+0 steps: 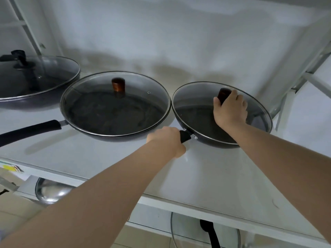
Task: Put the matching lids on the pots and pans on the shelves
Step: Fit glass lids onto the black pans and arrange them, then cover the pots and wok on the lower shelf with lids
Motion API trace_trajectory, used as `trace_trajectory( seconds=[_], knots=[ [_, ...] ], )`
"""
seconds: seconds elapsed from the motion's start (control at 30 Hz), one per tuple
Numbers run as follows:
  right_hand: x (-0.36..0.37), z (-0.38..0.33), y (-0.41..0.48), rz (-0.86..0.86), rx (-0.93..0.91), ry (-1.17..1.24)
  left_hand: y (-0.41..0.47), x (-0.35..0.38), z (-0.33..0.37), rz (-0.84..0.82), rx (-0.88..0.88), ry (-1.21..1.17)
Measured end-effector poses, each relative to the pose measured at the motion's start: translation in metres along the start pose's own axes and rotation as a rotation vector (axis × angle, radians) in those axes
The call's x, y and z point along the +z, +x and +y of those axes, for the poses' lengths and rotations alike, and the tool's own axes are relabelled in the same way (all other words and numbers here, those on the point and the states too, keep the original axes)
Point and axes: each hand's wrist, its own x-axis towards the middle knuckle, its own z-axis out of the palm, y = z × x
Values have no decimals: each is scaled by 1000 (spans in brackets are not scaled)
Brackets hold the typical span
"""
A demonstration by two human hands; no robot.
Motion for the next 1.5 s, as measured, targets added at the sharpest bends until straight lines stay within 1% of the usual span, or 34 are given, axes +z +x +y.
trace_trajectory(
  seconds=[0.1, 0.23, 0.33, 0.4, 0.5, 0.57, 0.7, 0.8, 0.97, 1.03, 1.1, 1.17, 1.2, 1.33, 1.5],
  knots=[
    [-1, -14, -29, 66, -98, 82, -9, -5, -12, 14, 10, -72],
    [10, -55, -80, 100, -357, 250, -29, -4, -54, 126, -40, -159],
    [18, -111, -127, 35, -513, 337, -46, -4, -95, 242, -89, -82],
    [24, -152, -158, -57, -580, 388, -61, -8, -117, 252, -112, -50],
    [34, -202, -203, -172, -662, 388, -85, -15, -150, 240, -138, -5],
    [43, -224, -229, -221, -664, 404, -101, -15, -178, 223, -161, 30],
    [67, -254, -275, -389, -569, 481, -132, -8, -232, 210, -222, 47],
    [87, -269, -311, -490, -505, 544, -148, 6, -265, 155, -266, 79],
    [132, -280, -356, -620, -419, 520, -155, 47, -319, 60, -337, 93],
    [157, -275, -374, -656, -399, 501, -156, 67, -335, -4, -342, 132],
    [183, -267, -397, -688, -445, 476, -157, 97, -355, -106, -363, 158],
    [211, -260, -419, -711, -540, 411, -157, 132, -378, -189, -388, 153],
    [226, -258, -426, -708, -568, 393, -154, 147, -390, -191, -405, 137],
    [292, -266, -435, -663, -533, 388, -127, 183, -435, -121, -416, 98],
    [358, -278, -430, -600, -506, 380, -87, 208, -470, -59, -423, 67]
  ],
)
